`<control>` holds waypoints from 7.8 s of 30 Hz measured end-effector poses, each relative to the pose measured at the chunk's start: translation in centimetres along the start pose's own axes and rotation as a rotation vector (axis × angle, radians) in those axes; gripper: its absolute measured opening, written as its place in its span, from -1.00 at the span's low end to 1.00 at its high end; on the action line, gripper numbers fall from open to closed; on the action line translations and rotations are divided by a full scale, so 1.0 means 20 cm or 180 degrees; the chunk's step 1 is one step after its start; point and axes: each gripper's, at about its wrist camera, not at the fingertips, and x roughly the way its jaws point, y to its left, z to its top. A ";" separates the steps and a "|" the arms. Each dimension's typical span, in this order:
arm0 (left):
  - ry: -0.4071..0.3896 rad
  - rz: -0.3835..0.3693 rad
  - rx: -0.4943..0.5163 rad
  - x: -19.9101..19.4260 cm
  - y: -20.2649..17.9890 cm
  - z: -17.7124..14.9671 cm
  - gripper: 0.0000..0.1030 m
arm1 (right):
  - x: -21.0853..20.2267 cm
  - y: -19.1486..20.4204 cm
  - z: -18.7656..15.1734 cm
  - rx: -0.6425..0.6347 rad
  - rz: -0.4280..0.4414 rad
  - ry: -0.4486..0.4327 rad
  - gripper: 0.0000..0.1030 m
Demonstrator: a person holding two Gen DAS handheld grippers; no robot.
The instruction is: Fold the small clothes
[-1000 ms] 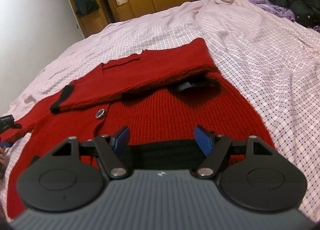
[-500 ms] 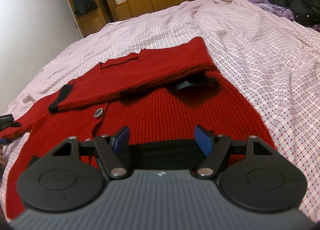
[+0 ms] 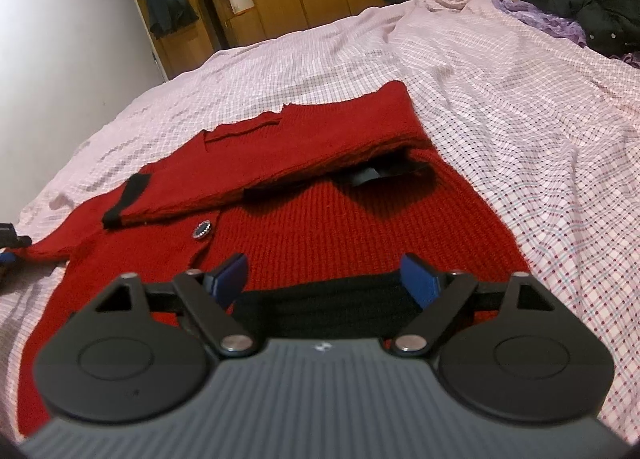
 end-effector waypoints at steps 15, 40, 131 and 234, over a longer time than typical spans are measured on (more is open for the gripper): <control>-0.0381 -0.0536 0.0381 -0.35 -0.33 0.16 -0.70 | -0.06 0.00 0.01 0.0017 0.0088 -0.0102 0.64; 0.0241 0.0225 -0.1117 0.06 0.36 -0.11 0.50 | -0.03 -0.01 -0.03 0.0007 -0.0023 0.0011 0.64; 0.0912 -0.1030 0.1342 -0.32 -1.08 -0.50 0.34 | -0.08 -0.23 -0.01 0.0477 0.0314 -0.0198 0.64; 0.0773 -0.0508 0.1328 -0.12 -0.81 -0.41 0.34 | 0.49 -0.07 0.48 -0.0543 -0.0215 0.0096 -0.05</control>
